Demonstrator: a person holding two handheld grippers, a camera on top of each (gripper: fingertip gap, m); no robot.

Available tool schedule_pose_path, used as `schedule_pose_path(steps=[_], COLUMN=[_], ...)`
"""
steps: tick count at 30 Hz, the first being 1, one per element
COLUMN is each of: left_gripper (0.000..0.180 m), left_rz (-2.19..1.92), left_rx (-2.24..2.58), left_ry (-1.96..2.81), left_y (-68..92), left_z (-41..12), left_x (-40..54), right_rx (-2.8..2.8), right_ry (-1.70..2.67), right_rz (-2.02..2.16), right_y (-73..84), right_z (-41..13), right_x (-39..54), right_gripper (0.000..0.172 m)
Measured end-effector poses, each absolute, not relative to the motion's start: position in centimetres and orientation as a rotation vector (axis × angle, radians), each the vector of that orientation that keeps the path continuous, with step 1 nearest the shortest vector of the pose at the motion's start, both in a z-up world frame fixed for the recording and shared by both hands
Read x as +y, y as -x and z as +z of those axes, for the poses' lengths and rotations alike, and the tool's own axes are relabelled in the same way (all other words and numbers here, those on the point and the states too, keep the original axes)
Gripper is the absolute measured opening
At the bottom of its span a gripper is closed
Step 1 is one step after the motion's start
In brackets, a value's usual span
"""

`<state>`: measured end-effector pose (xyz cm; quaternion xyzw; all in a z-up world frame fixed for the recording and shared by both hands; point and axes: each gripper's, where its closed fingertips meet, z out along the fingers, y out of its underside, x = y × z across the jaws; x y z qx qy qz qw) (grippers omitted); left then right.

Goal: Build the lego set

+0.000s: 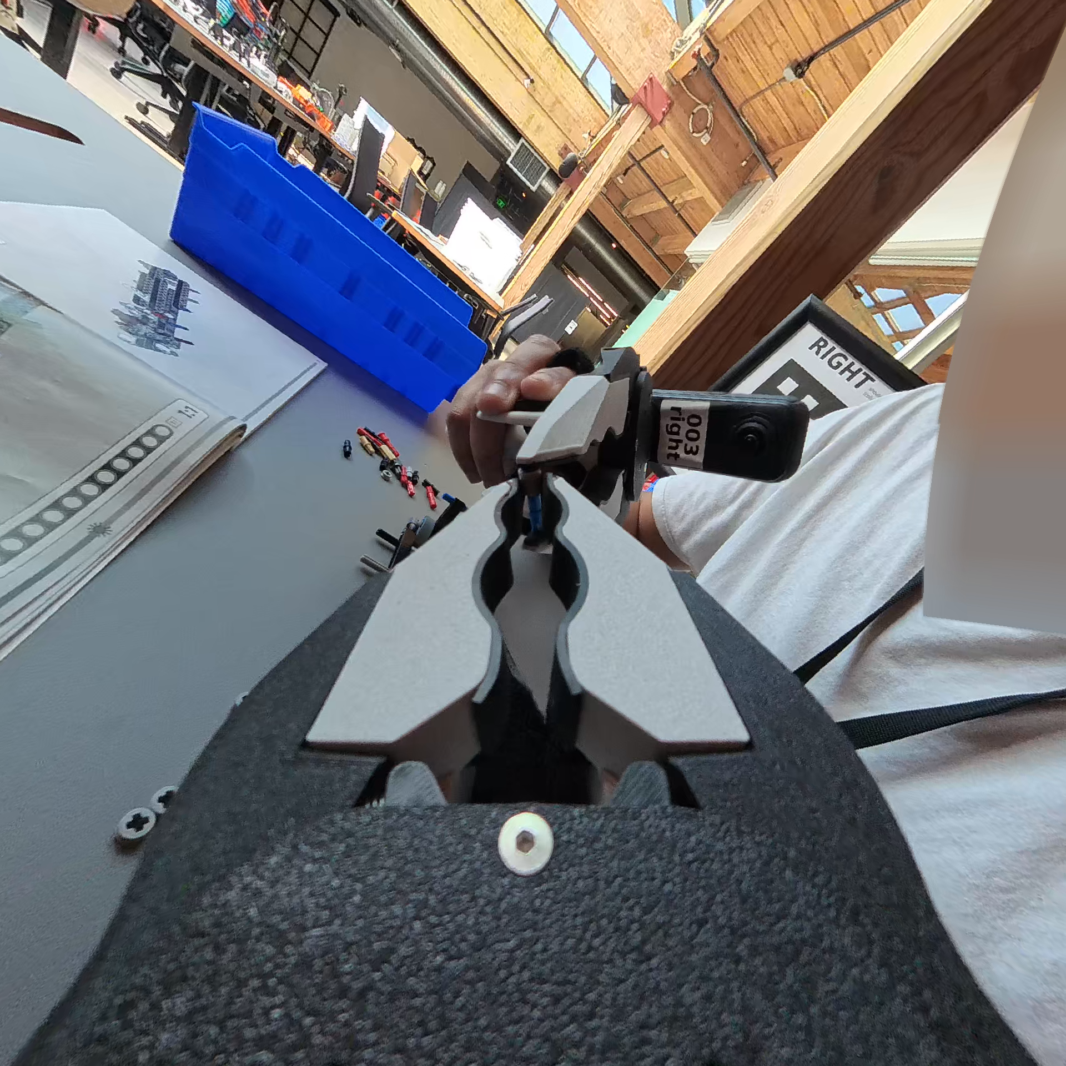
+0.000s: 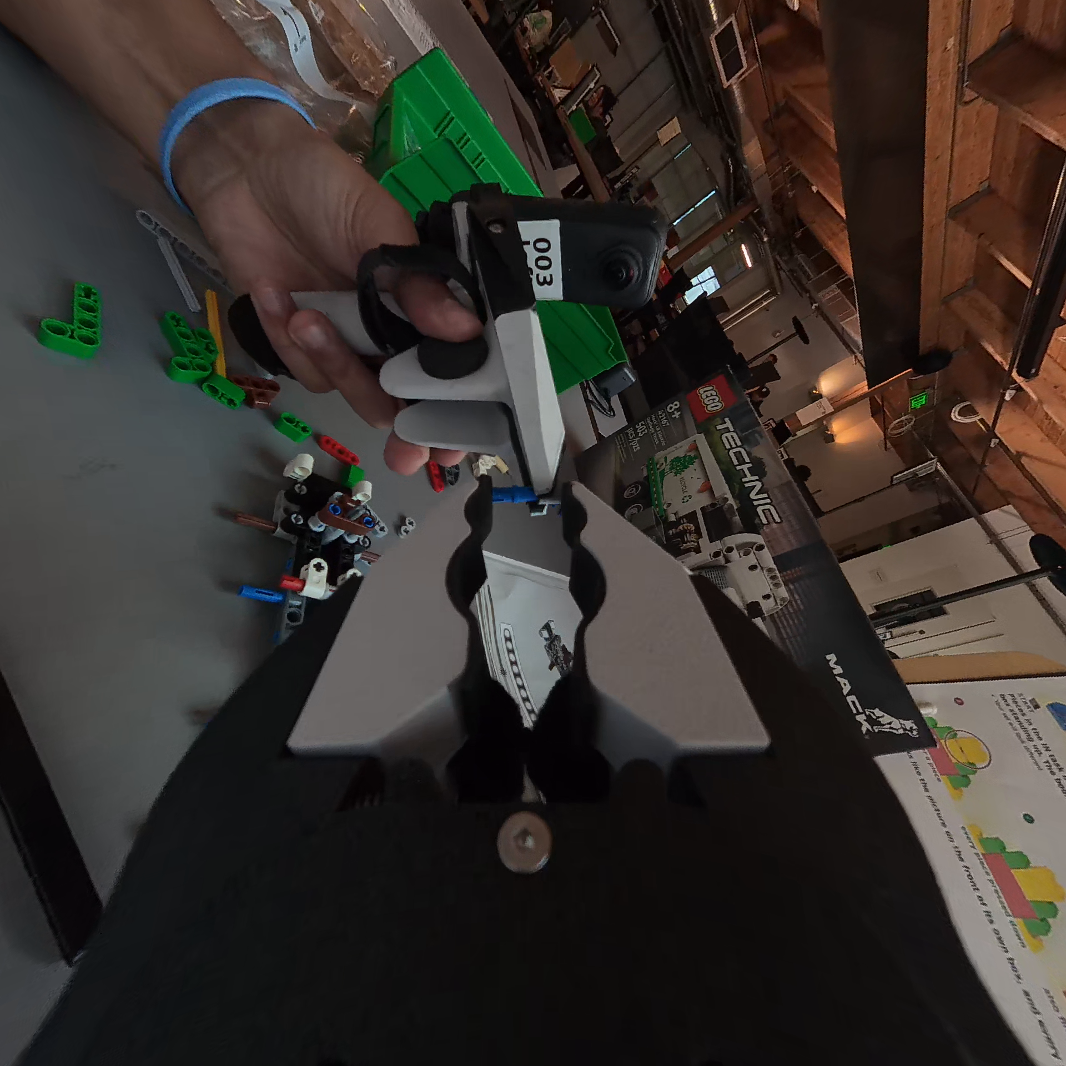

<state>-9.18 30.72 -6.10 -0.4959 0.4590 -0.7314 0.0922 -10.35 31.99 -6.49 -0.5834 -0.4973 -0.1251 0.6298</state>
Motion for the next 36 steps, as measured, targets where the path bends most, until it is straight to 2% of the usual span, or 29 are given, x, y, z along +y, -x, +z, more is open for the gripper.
schedule_pose_path(steps=[1, 5, 8, 12, 29, 30, 36], left_gripper=[0.005, 0.005, 0.005, 0.004, 0.003, 0.004, 0.004], left_rz=[-2.163, -2.188, -2.185, -2.214, -2.207, -2.206, -2.179], left_rx=[1.369, 1.365, 1.359, 1.304, 1.285, 1.290, 1.315], left_ry=[1.471, 1.482, 1.473, 1.472, 1.475, 1.477, 1.463], left_y=[9.2, 9.3, 9.3, 9.3, 9.2, 9.1, 9.2], left_z=[-6.1, -6.2, -5.9, -5.5, -5.3, -5.4, -5.3], left_x=[30.7, 31.0, 31.0, 31.5, 31.4, 31.3, 31.2], right_rx=[-1.127, -1.063, -0.994, -1.027, -1.030, -1.024, -1.018], right_ry=[1.340, 1.422, 1.443, 1.394, 1.399, 1.397, 1.397], right_rz=[-0.261, -0.108, -0.095, -0.181, -0.223, -0.233, -0.215], right_y=[10.4, 10.5, 10.0, 10.2, 10.1, 9.9, 9.9], right_z=[-6.4, -6.7, -6.0, -5.9, -5.7, -5.6, -5.4], right_x=[32.0, 32.2, 32.7, 32.5, 32.5, 32.5, 32.4], right_gripper=[0.023, 0.024, 0.042, 0.022, 0.020, 0.014, 0.014])
